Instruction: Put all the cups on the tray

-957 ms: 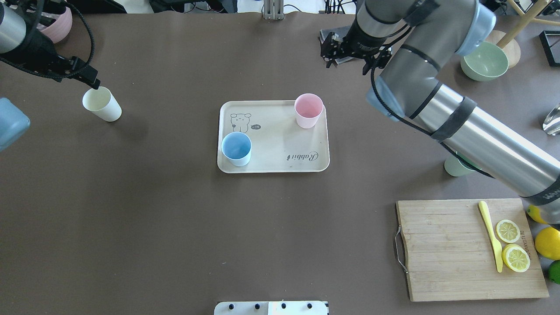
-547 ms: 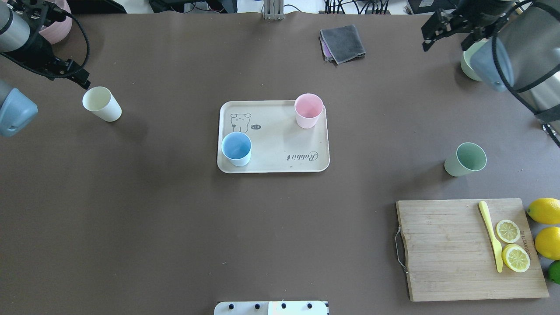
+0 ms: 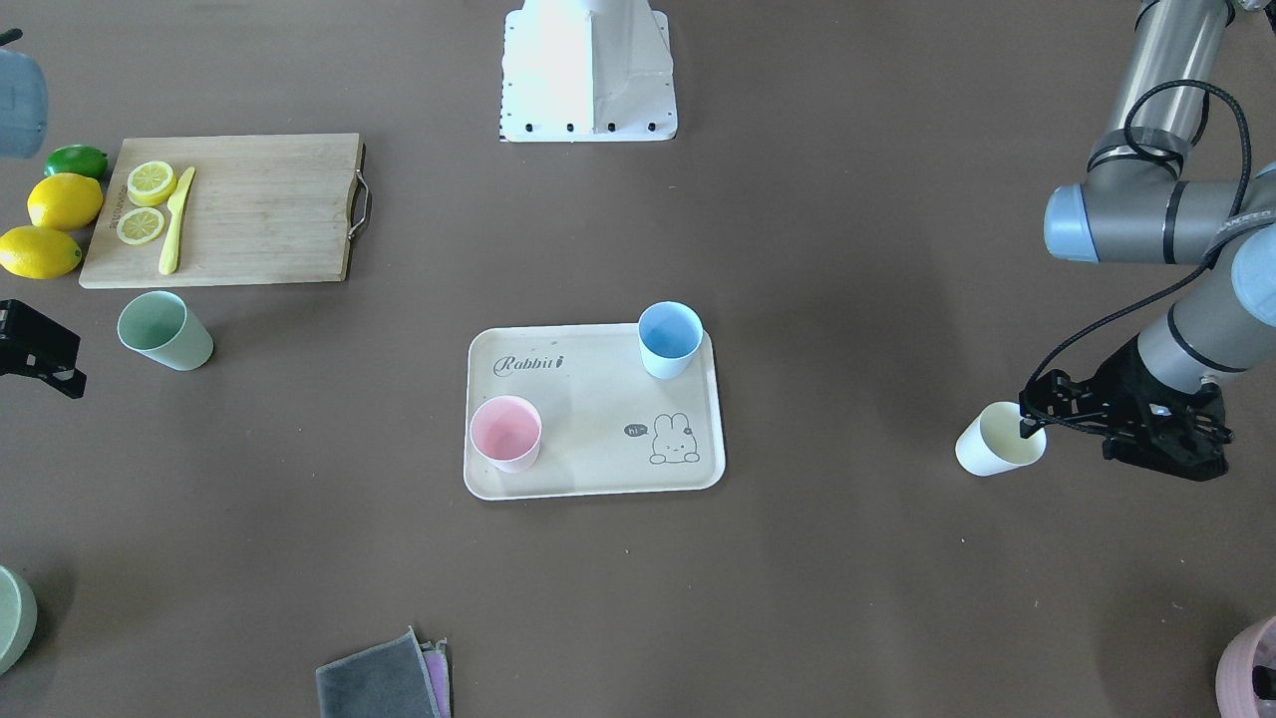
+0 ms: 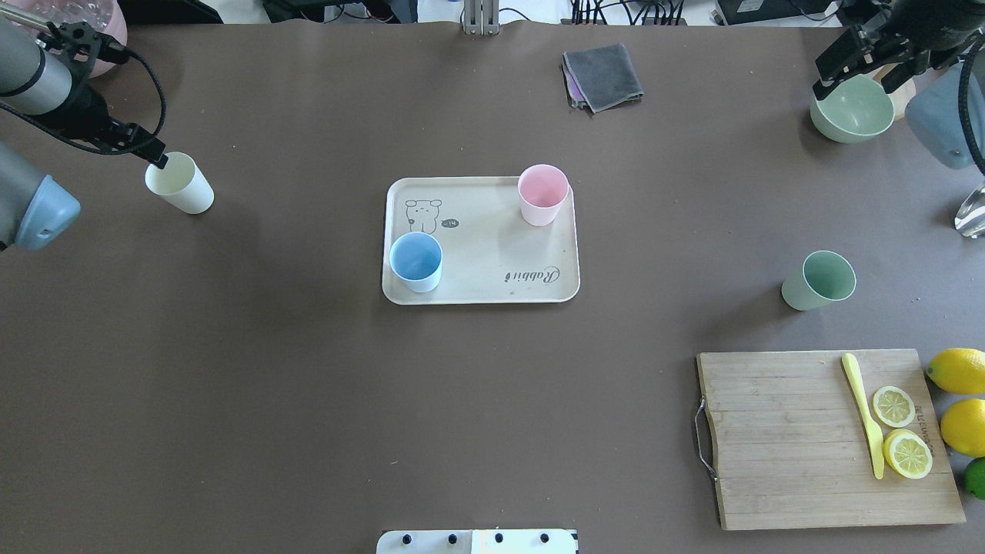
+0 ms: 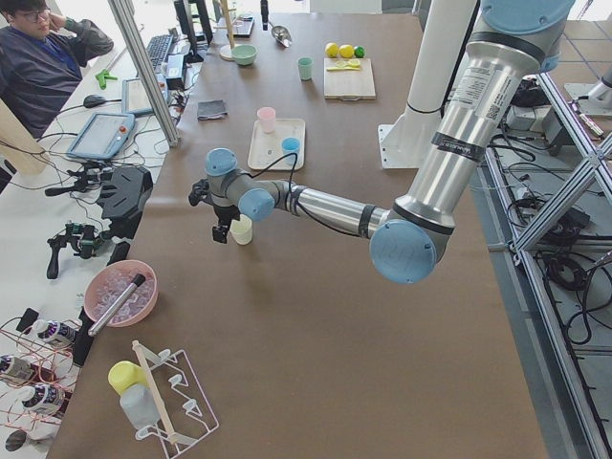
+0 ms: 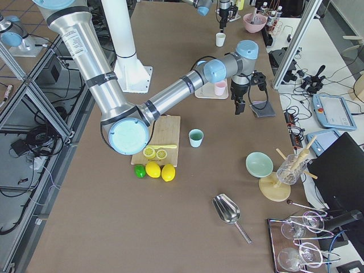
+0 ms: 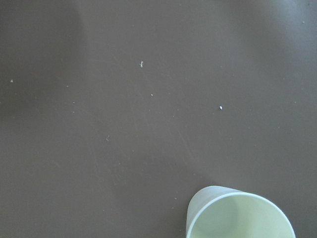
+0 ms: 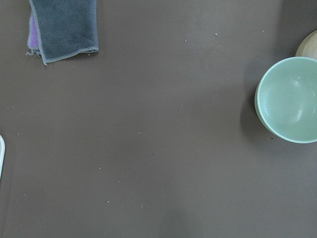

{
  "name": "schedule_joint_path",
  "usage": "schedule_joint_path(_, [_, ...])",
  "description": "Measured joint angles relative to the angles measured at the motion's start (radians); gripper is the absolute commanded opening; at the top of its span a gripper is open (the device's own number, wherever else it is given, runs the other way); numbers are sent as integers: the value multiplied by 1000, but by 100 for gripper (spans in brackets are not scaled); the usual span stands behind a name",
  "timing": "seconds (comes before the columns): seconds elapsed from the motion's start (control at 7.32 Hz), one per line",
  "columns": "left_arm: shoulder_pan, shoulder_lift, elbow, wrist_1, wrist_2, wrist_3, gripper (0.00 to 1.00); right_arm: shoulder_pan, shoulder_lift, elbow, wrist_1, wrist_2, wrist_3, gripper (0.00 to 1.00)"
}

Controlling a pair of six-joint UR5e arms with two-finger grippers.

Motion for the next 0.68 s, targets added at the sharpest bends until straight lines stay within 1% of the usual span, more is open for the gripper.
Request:
schedule_joint_path(0.14, [17,0,6,-9,1,-4,69,0,-2,1,0,-1,-1,100])
schedule_joint_path(0.27, [35,1,20,-33,2,-12,41,1,-5,1,0,-2,-2,100])
schedule_joint_path(0.41, [49,2,47,-71,4,-16,8,1,-6,1,0,-4,-2,100])
schedule_joint_path(0.55, [58,2,75,-107,9,-17,0,1,-6,1,0,-6,-2,100])
schedule_joint_path(0.68, [63,1,91,-131,18,-19,0,1,-7,2,0,-7,-2,100])
